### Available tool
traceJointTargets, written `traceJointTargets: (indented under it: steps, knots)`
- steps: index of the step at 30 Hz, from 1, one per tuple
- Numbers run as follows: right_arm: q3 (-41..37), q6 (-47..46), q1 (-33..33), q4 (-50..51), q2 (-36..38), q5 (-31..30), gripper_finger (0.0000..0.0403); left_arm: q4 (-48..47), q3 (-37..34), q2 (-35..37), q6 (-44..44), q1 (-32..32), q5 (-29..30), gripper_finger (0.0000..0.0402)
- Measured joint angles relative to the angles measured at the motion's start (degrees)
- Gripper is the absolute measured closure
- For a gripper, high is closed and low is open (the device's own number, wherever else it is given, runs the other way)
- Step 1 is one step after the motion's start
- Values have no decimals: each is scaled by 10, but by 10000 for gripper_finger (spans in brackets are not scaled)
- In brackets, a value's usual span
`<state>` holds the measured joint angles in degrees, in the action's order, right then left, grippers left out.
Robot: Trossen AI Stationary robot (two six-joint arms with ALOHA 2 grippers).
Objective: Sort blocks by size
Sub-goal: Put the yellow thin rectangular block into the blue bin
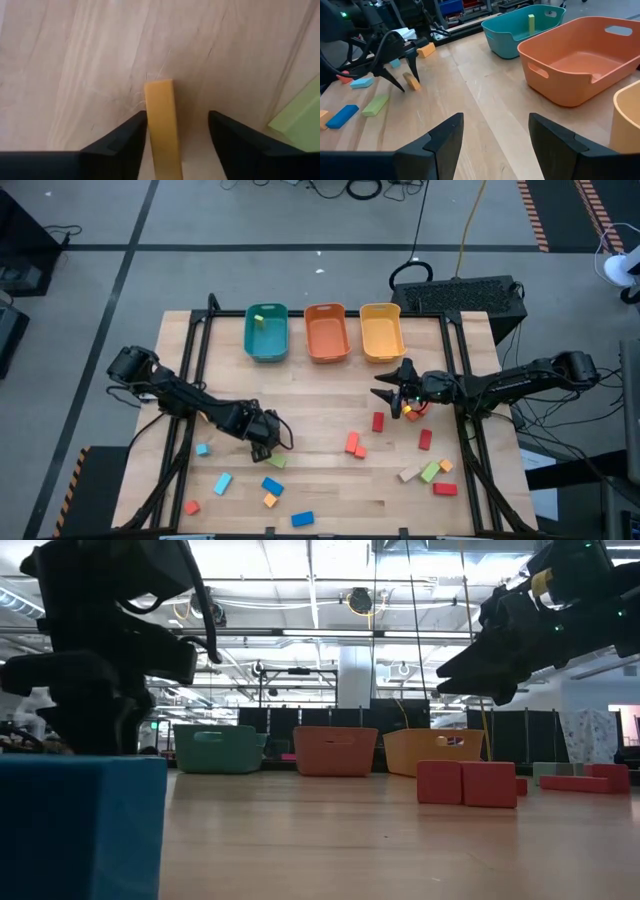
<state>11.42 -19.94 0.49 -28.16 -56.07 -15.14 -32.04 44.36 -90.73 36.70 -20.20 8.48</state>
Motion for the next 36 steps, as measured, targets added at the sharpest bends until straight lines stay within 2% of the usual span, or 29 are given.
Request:
traceJointTargets:
  steps: [8,10,15,21,26,30,36]
  knots:
    - [0,-3,0,-2,0,0,193,-5,0,0,-3,17,9,320]
    - [0,-2,0,-2,0,0,193,-7,0,1,-13,27,11,337]
    - [0,21,0,-1,0,0,193,-31,1,15,-34,67,20,339]
    - [0,30,0,15,0,0,193,-94,33,53,-88,130,40,334]
    - [0,30,0,19,0,0,193,-128,63,97,-136,189,94,332]
    - [0,30,0,20,0,0,193,-161,93,123,-169,252,133,331]
    - [0,28,0,25,0,-1,193,-153,129,133,-194,359,162,331]
